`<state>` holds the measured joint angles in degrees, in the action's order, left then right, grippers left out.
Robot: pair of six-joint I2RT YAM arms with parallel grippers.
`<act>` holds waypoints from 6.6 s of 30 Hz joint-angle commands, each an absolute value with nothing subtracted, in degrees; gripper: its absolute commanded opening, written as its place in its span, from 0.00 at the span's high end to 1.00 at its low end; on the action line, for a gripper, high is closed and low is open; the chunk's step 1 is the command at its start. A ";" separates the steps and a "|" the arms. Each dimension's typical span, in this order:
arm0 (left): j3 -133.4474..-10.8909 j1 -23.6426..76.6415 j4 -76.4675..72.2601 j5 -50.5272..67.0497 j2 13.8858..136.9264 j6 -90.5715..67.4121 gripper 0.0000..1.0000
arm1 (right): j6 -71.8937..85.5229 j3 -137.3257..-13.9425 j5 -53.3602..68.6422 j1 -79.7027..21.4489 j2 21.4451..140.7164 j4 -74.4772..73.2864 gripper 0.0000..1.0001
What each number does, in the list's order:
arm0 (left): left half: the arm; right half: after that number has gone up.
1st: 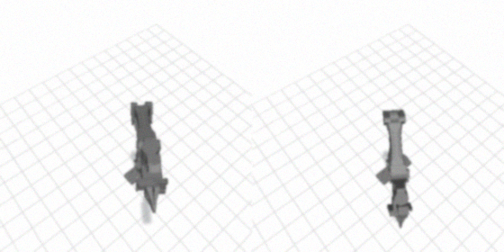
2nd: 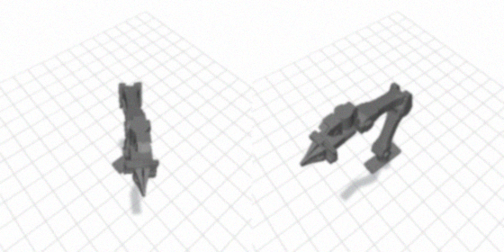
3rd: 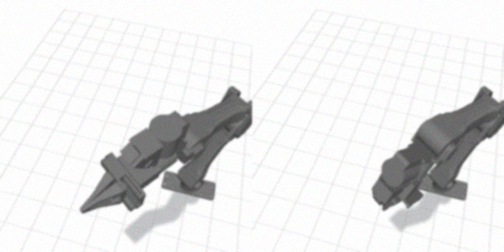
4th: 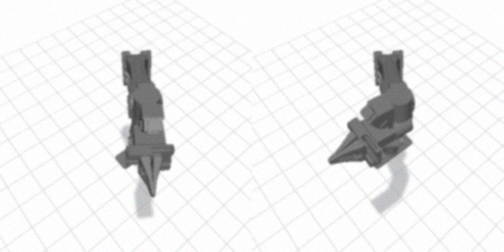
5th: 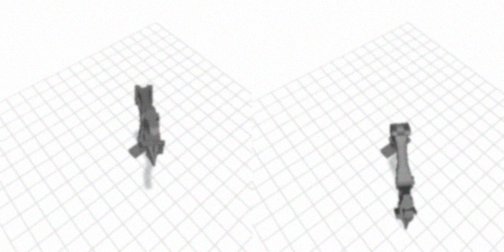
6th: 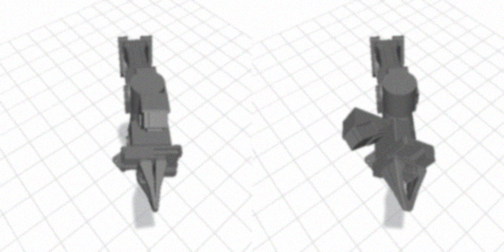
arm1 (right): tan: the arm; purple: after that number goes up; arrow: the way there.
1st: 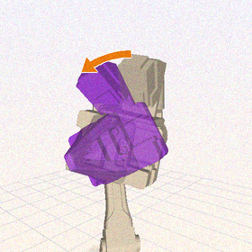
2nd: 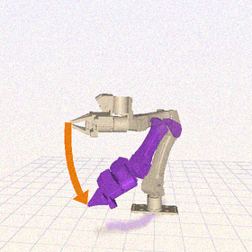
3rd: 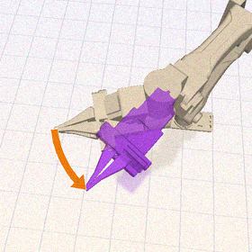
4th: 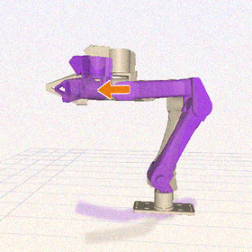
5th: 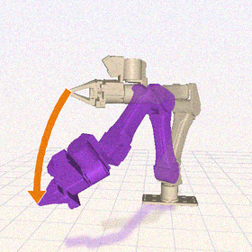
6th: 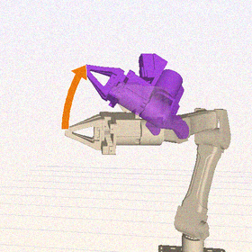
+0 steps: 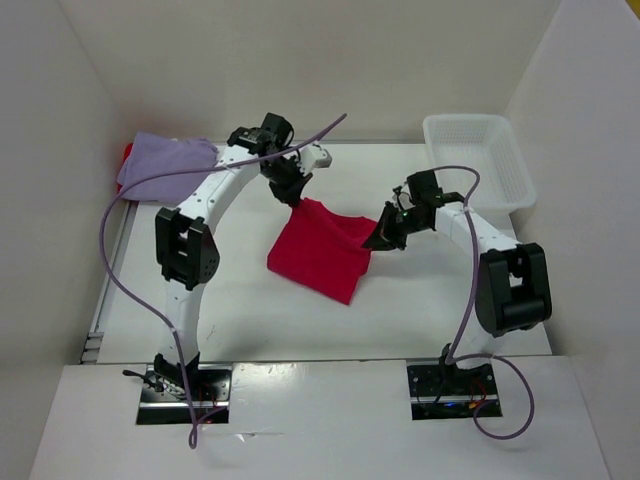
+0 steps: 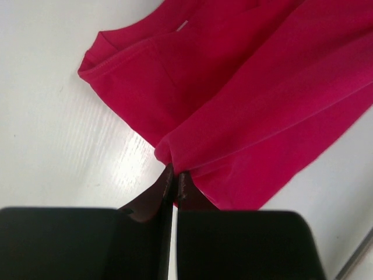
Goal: Fold and stack the t-shirts
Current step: Fold the long partially folded tshirt into a neat square, then put the neatly folded tshirt into the corner of the board with the left arm
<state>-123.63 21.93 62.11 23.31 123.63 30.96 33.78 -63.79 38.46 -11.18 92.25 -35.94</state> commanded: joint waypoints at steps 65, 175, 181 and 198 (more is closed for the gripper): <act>-99.69 10.20 37.53 31.81 118.92 9.75 0.02 | 33.12 -73.35 -4.04 -15.64 93.30 -26.28 0.66; -95.71 2.81 37.88 24.77 119.70 4.65 0.00 | 34.89 -81.04 15.38 -22.32 117.78 -23.47 0.40; -101.08 2.81 44.48 37.33 129.28 7.82 0.00 | 34.89 -79.28 13.98 -22.32 114.01 -23.99 0.39; -98.17 9.05 43.77 38.50 139.29 6.60 0.27 | 36.47 -72.77 10.90 -13.98 88.61 -29.35 0.37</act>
